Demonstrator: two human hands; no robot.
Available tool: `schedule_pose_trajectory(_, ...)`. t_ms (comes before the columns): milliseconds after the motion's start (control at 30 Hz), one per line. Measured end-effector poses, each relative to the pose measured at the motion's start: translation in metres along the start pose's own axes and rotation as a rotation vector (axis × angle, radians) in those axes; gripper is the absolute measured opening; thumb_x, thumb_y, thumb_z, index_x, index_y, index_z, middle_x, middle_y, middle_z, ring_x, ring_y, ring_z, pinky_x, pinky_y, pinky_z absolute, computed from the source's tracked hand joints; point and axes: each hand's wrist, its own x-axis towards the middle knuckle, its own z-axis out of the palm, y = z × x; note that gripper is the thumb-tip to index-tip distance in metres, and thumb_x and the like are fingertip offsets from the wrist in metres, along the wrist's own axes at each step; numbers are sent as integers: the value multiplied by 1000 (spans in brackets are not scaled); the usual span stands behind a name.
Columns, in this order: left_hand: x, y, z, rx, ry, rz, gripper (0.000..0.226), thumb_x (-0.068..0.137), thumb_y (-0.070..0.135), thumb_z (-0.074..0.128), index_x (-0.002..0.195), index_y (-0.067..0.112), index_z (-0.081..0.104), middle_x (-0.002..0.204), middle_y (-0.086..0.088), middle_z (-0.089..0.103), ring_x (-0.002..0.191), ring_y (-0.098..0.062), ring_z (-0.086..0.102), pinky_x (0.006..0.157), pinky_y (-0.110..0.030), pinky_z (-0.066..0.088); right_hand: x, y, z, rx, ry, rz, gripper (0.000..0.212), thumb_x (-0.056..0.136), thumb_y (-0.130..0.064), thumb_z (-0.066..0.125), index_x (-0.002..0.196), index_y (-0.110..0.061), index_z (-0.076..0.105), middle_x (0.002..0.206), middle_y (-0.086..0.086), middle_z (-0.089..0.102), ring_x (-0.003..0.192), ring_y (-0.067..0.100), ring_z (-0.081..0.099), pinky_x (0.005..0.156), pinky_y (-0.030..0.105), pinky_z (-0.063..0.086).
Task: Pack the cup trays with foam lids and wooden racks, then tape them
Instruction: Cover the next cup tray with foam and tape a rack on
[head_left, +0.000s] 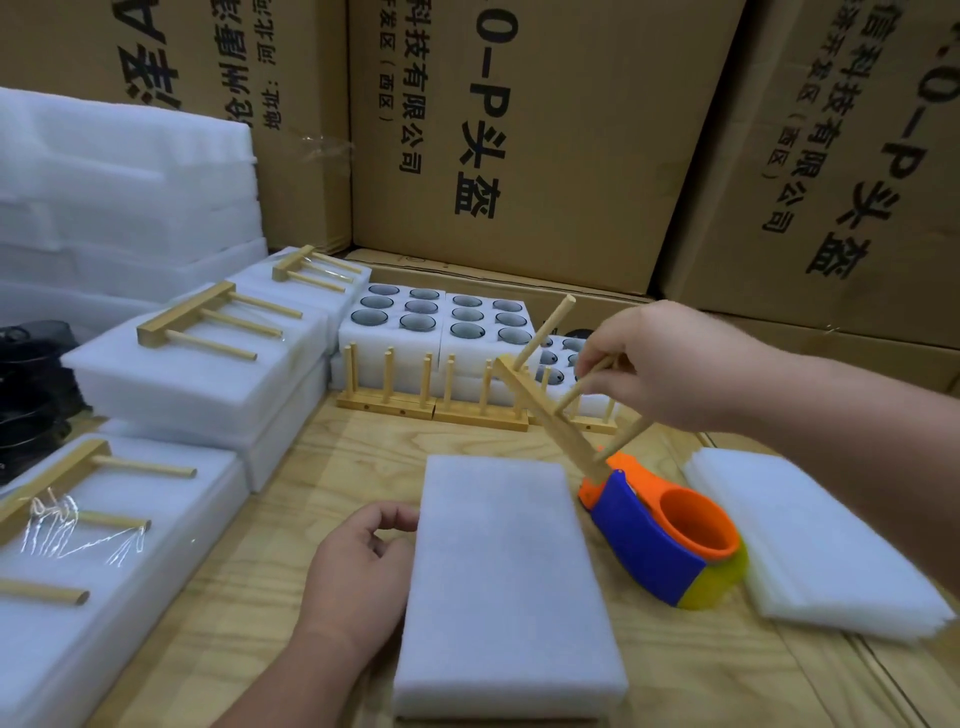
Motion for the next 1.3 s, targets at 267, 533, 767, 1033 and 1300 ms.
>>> schedule_pose_trajectory(267,1,-1,-1,74,10,38,32,78,9,64,83,39,73,48,4,54,43,-13,48,41,-23,40,-26,-30,36,743,-66,243,10,90,-32,76,81,-36,79,73,-17,74,64,-2,65,54,20,53)
schedule_pose_trajectory(533,2,-2,-1,54,-1,38,28,79,10,65,82,37,73,50,1,56,46,-14,50,42,-23,41,-52,-51,103,1115,-77,488,12,91,-29,75,82,-35,79,82,-8,78,64,-2,60,53,13,43)
schedule_pose_trajectory(767,3,-3,-1,49,3,39,26,79,10,64,83,35,73,54,-1,55,48,-14,49,49,-25,41,-61,-54,122,792,-99,428,12,91,-34,73,79,-31,75,73,-20,69,67,-7,60,54,11,44)
schedule_pose_trajectory(1033,4,-6,-1,33,5,29,22,75,16,65,86,33,73,57,-4,57,52,-19,52,53,-31,46,-59,-61,117,520,-129,211,12,92,-43,70,104,-40,70,99,-16,58,90,0,54,78,14,45)
schedule_pose_trajectory(1300,3,-5,-2,25,1,16,29,61,28,59,86,34,73,53,0,54,49,-15,49,49,-28,42,-53,-66,119,490,-85,120,13,99,-35,63,109,-34,72,99,-17,57,97,0,50,79,10,36)
